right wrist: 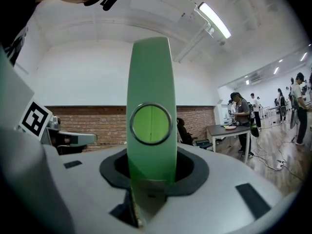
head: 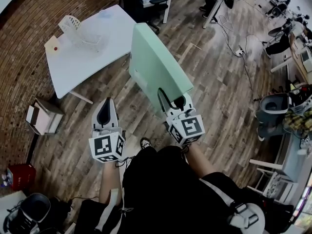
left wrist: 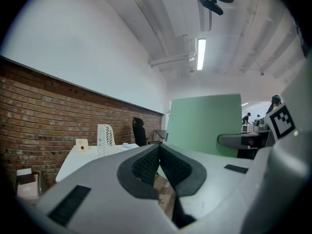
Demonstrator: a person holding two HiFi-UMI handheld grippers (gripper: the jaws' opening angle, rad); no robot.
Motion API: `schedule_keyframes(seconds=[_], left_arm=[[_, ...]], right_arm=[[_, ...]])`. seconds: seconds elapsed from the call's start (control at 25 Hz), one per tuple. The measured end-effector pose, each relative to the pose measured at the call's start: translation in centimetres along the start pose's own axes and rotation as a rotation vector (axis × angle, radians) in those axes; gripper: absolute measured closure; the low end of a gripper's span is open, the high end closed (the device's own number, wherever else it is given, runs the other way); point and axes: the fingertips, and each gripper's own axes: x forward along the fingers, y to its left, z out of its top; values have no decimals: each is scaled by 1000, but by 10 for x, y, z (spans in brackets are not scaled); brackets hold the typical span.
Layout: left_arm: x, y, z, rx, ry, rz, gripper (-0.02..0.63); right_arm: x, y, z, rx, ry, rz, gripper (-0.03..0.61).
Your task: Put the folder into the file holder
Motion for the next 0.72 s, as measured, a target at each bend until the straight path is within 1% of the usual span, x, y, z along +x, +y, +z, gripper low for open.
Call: schedule_keyframes(seconds=[0.2,0.36,0.48,0.72], left_arm=[[25,20,-1,-1,23,6,592],[54,28,-6,-4,41,15,591],[83,35,-7,3,53,21,592],[154,56,0,16,55,62,591]], right_arm=[[36,-6,3,17,6,11,426],[66,-21,1,31,3,23,428],[94,-33,1,40,2,44,430],[167,-66,7,55,-11,110,431]])
